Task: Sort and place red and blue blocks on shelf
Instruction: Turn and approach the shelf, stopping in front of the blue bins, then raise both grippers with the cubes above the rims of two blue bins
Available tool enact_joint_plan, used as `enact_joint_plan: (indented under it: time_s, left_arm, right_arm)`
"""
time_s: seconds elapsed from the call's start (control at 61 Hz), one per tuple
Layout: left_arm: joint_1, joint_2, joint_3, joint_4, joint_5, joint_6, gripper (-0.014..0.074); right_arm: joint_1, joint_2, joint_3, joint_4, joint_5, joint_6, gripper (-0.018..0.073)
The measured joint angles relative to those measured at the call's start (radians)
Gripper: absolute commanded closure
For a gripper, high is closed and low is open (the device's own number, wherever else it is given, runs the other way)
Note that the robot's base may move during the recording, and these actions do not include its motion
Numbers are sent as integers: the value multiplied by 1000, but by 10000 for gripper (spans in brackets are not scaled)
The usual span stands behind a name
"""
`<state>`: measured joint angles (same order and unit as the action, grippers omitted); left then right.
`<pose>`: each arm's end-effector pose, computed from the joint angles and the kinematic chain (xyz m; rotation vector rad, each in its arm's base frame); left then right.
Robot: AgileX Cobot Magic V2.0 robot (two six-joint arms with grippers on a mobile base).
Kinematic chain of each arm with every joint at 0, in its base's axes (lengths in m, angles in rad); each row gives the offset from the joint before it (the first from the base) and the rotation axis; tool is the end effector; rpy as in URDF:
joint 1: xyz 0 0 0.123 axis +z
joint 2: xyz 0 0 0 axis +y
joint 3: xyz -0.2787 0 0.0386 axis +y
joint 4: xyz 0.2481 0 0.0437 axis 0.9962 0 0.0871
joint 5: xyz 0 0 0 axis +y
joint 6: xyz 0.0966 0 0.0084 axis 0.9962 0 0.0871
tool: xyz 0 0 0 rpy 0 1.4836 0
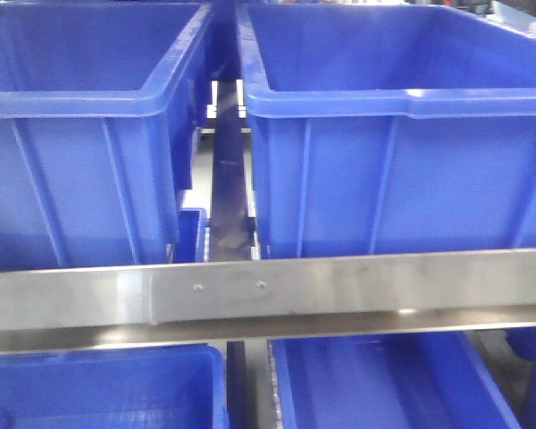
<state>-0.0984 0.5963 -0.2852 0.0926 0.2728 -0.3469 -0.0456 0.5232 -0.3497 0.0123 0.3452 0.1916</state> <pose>0.1255 -0.0100 0.2310 -0.1802 2.0640 -0.1934 0.1177 -0.0050 0.2553 0.2460 1.9887 0.1052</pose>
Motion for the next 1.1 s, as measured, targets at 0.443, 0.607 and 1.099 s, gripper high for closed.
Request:
enact_joint_plan:
  time_s: [0.443, 0.607, 1.099]
  left_arm:
    - [0, 0, 0, 0, 0, 0, 472]
    - [0, 0, 0, 0, 0, 0, 472]
    - [0, 0, 0, 0, 0, 0, 472]
  right_arm:
    - [0, 0, 0, 0, 0, 0, 510]
    - [0, 0, 0, 0, 0, 0, 510]
    - [0, 0, 0, 0, 0, 0, 510]
